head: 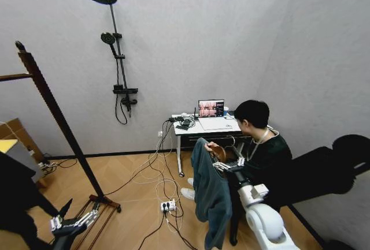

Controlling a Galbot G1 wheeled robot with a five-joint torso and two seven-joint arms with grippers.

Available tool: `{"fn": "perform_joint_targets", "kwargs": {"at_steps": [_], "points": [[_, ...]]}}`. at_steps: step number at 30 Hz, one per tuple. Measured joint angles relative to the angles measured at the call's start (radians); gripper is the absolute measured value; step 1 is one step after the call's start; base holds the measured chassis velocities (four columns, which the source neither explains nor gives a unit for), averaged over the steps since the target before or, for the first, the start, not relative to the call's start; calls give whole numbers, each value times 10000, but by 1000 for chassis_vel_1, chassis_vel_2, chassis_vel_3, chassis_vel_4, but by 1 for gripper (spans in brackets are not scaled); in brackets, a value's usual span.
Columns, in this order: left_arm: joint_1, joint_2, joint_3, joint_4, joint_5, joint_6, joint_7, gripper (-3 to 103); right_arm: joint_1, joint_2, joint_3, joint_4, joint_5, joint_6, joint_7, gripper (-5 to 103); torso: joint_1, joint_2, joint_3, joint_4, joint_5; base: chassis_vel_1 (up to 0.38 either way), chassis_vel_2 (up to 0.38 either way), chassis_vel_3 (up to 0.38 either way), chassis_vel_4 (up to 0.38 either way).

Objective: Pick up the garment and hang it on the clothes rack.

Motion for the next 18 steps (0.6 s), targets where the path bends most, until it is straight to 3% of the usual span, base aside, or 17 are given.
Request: {"fn": "perform_joint_targets", "kwargs": {"at_steps": [8, 10, 13, 16, 18], "points": [[-1, 0, 0, 0, 0, 0, 0, 100, 153, 142, -71, -164, -42, -327, 482, 97, -1, -1, 0, -2, 1, 0, 0, 0, 0], [0, 0, 0, 0, 0, 0, 0, 100, 179, 150, -58, -213, -7, -331, 486, 87, -1, 0, -1, -1, 0, 0, 0, 0, 0], [0, 0, 0, 0, 0, 0, 0, 100, 188, 149, -53, -223, 28, -342, 480, 82, -1, 0, 0, -1, 1, 0, 0, 0, 0], [0, 0, 0, 0, 0, 0, 0, 100, 144, 134, -21, -201, 165, -371, 444, 65, -1, 0, 0, -1, 0, 0, 0, 0, 0], [0, 0, 0, 0, 0, 0, 0, 100, 144, 134, -21, -201, 165, -371, 444, 65, -1, 0, 0, -1, 0, 0, 0, 0, 0]]}}
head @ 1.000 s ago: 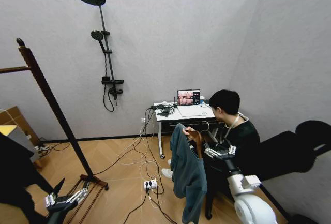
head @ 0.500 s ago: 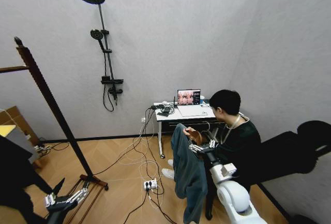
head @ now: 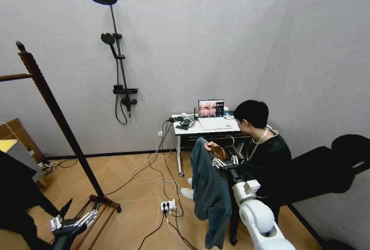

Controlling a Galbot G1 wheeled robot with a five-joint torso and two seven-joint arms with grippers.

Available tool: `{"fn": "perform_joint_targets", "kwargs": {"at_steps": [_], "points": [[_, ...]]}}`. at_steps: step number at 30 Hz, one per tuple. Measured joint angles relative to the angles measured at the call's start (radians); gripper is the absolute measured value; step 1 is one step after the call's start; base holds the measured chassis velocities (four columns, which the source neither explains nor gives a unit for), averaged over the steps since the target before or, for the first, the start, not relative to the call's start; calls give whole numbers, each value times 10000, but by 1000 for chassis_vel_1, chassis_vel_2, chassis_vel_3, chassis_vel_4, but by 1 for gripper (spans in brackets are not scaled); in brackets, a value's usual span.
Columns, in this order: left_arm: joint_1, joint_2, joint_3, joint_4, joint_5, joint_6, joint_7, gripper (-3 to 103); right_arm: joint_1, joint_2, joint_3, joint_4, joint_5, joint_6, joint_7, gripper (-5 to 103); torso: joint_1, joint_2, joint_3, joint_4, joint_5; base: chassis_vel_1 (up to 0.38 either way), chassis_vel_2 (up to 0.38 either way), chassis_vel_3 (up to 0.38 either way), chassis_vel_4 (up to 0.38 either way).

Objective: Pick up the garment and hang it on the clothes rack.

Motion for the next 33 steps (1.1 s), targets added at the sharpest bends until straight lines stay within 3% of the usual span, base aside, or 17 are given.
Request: {"fn": "perform_joint_targets", "kwargs": {"at_steps": [3, 8, 13, 33], "points": [[0, 0, 0, 0, 0, 0, 0, 100, -90, -7, 48, 44, 88, -11, 5, 44, -1, 0, 0, 0, 0, 0, 0, 0, 0], [0, 0, 0, 0, 0, 0, 0, 100, -189, -33, 94, 96, 135, -10, 10, 33, -1, 0, -1, 0, 0, 0, 0, 0, 0], [0, 0, -1, 1, 0, 0, -2, 100, -256, -70, 122, 250, 157, 2, 216, 11, -1, 0, 0, 3, 0, 0, 0, 0, 0], [0, 0, 0, 0, 0, 0, 0, 100, -1113, -93, 600, 1250, -599, 838, 349, 9, -1, 0, 0, 0, 0, 0, 0, 0, 0]]}}
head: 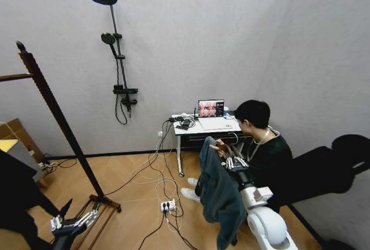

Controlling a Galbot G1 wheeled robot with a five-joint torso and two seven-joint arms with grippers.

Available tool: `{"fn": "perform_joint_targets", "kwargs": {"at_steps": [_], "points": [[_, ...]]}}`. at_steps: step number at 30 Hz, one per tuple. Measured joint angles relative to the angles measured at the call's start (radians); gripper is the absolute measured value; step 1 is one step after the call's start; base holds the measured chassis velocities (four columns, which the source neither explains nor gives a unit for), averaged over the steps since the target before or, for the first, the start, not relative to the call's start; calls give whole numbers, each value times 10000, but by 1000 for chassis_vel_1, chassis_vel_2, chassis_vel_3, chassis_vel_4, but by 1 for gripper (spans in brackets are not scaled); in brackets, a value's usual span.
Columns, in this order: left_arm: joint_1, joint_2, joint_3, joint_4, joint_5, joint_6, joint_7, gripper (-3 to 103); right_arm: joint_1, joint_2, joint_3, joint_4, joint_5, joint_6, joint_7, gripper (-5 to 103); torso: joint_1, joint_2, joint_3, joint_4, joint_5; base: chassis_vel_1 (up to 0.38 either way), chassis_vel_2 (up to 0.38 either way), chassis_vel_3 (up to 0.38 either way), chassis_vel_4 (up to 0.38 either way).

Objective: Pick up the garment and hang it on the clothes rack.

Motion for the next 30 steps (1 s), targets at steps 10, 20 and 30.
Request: {"fn": "perform_joint_targets", "kwargs": {"at_steps": [10, 20, 30], "points": [[0, 0, 0, 0, 0, 0, 0, 100, -50, -190, 225, 49, -65, 333, -32, 9, 0, 0, 0, 0, 0, 0, 0, 0, 0], [0, 0, 0, 0, 0, 0, 0, 100, 293, -323, -411, -479, -321, 603, 23, 9, 0, 0, 0, 0, 2, 0, 0, 0, 0], [-1, 0, 0, 0, 0, 0, 0, 100, 872, -48, -1408, -789, -267, 1485, -241, 9, 0, 0, 0, 2, -1, 0, 0, 0, 0]]}}
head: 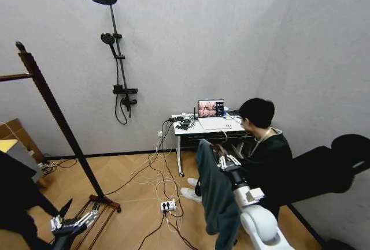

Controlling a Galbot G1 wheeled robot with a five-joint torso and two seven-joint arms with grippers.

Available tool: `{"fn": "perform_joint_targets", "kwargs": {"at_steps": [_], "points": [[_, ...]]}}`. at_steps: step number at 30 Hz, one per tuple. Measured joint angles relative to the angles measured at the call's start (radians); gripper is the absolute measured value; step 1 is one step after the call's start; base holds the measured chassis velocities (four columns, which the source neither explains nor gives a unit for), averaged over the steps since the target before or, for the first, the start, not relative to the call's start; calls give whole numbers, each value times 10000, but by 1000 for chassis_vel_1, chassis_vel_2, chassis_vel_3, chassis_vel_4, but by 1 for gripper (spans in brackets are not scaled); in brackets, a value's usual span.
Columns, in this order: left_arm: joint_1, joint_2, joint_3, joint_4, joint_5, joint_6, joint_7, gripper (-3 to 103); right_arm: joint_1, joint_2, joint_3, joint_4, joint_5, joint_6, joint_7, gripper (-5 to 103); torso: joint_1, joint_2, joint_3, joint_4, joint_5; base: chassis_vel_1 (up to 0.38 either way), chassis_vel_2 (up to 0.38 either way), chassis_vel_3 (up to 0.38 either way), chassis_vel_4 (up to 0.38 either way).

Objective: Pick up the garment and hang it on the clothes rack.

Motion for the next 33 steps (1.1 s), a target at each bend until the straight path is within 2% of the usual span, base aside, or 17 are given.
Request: {"fn": "perform_joint_targets", "kwargs": {"at_steps": [7, 21, 33], "points": [[0, 0, 0, 0, 0, 0, 0, 100, -4, 290, -659, 81, 205, 262, 4, 9, 0, 0, 0, 0, 0, 0, 0, 0, 0], [0, 0, 0, 0, 0, 0, 0, 100, -242, 180, -411, 308, 155, 96, 301, 9, 0, 1, 0, -1, 2, 0, 0, 0, 0], [0, 0, 0, 0, 0, 0, 0, 100, -296, 191, -414, 231, 149, 139, 56, 9, -1, 1, 0, -1, 2, 0, 0, 0, 0]]}}
